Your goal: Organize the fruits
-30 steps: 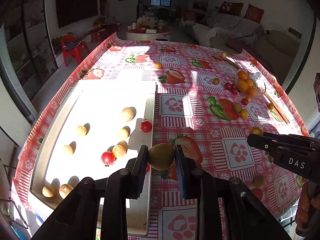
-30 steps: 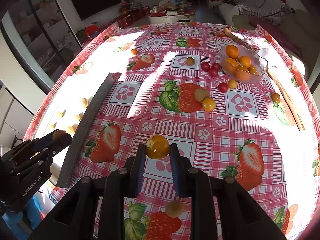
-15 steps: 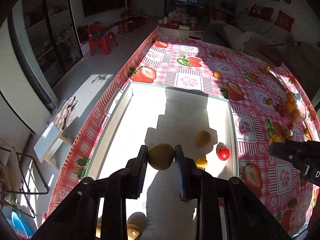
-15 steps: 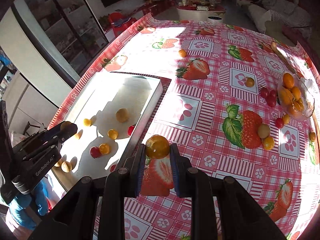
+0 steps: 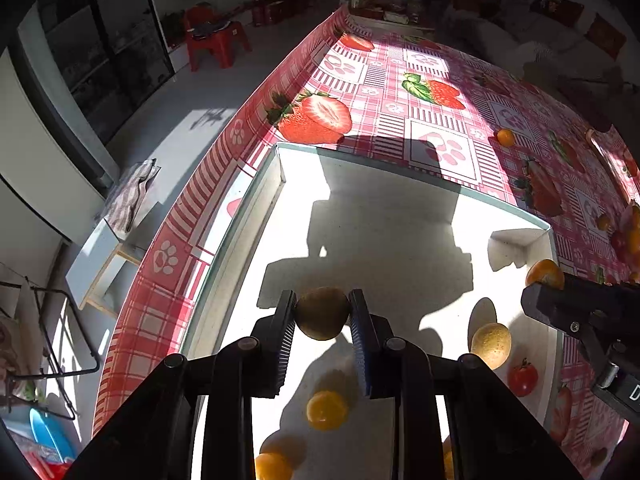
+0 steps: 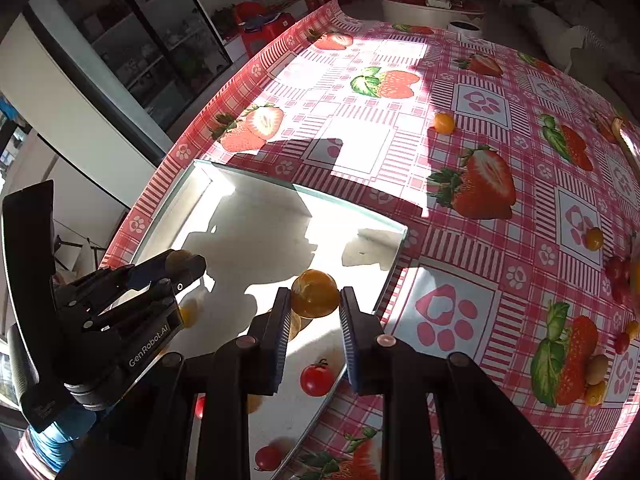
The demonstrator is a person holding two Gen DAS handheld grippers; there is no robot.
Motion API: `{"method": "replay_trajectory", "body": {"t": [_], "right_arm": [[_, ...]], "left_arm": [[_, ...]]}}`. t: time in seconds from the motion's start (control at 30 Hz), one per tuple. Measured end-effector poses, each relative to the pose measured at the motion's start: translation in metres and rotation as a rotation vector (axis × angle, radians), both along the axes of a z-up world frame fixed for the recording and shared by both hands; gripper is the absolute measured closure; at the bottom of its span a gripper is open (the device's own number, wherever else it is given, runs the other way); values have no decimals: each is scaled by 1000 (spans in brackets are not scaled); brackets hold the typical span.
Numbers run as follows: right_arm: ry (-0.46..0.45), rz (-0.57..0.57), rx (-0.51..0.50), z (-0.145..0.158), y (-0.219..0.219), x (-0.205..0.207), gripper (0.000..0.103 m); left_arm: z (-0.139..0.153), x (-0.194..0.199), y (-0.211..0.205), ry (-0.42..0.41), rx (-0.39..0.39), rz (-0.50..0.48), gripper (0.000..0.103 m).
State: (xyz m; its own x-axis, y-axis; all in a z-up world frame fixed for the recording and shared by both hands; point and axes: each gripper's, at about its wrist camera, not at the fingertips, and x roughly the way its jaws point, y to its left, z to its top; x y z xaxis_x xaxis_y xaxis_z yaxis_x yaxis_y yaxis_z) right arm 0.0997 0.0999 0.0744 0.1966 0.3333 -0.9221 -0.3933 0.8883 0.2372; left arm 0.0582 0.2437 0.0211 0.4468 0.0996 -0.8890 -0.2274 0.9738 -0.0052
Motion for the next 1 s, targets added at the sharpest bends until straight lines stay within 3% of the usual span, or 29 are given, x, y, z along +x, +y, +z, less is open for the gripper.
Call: {"method": "replay_trajectory", "body": {"t": [0.43, 0.47, 0.5, 0.53, 0.6, 0.67, 0.8, 0.93, 0.97, 1.0], "right_arm": [[24, 60, -76, -31, 27, 13, 76], [26, 63, -78, -30, 28, 12, 76], [27, 62, -75, -29, 28, 12, 76], [27, 60, -67, -27, 26, 11, 76], [11, 50, -57, -19, 21, 8, 71], [-14, 40, -50, -9, 15, 5, 57], [-38, 29, -37, 8, 5, -4, 47], [-40, 36, -27, 22, -4, -21, 23], [-38, 42, -26, 25, -6, -25, 22], [-32, 49, -29, 27, -7, -30, 21]], "left_arm": [[-2, 9, -1, -13, 26, -12, 72], [-2, 8, 0, -11, 29, -6, 64], [-1, 7, 0, -17, 34, 4, 38], [2, 5, 1, -38, 48, 15, 27], [6, 0, 2, -66, 48, 11, 27], [8, -1, 1, -61, 52, 13, 27], [15, -15, -3, -63, 52, 2, 27], [27, -39, -7, -71, 46, 0, 27], [30, -46, -8, -78, 44, -1, 26], [33, -54, -8, -89, 42, -1, 10]]}}
